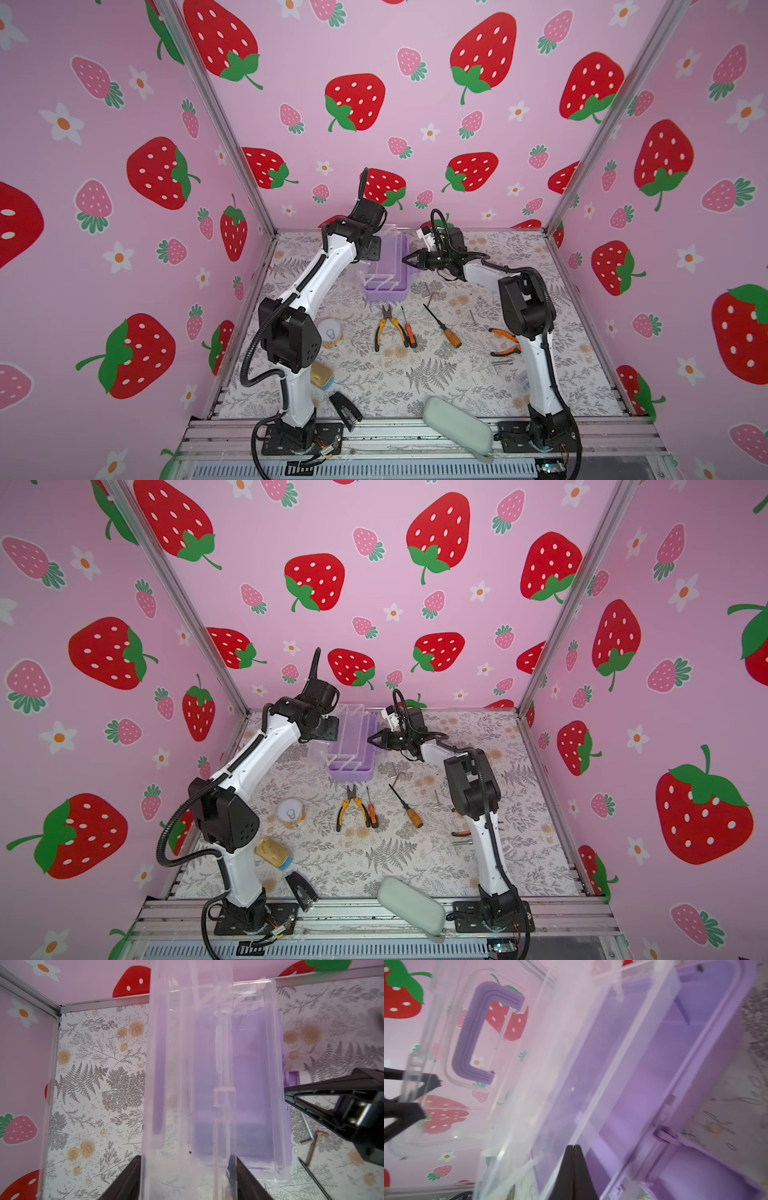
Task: Pack the tool kit
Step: 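Lift the clear lid open with the left gripper, swinging it toward the left arm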
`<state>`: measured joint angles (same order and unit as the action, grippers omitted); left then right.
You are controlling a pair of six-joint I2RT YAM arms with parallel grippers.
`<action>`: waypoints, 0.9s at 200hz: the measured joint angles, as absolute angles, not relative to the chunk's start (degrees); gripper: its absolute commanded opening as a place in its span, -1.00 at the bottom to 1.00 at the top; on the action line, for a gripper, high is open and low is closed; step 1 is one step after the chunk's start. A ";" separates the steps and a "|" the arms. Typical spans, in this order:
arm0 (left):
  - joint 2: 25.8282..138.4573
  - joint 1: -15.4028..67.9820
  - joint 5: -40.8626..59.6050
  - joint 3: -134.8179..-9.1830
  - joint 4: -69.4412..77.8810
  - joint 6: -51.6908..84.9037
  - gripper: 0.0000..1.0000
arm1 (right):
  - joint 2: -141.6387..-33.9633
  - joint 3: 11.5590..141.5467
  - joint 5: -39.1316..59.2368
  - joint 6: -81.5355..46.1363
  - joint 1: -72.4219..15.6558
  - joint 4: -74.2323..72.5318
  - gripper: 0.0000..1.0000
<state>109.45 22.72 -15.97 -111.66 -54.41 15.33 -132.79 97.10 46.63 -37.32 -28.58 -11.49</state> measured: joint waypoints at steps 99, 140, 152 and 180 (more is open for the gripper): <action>97.54 7.29 4.80 -86.46 -34.22 24.86 0.45 | -132.25 97.01 39.51 -32.71 -28.36 -6.13 -0.92; 98.19 2.66 13.10 -80.53 -28.32 29.26 0.47 | -132.25 97.06 39.07 -32.05 -28.38 -6.02 -0.91; 98.19 2.50 14.63 -79.66 -26.41 30.20 0.47 | -132.25 97.08 38.94 -31.81 -28.38 -6.04 -0.92; 98.19 2.07 18.20 -76.64 -22.20 32.36 0.50 | -132.25 97.12 38.13 -31.64 -28.14 -6.07 -0.91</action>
<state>98.19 2.07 18.20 -76.64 -22.20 32.36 -132.25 97.12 38.13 -31.64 -28.14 -6.07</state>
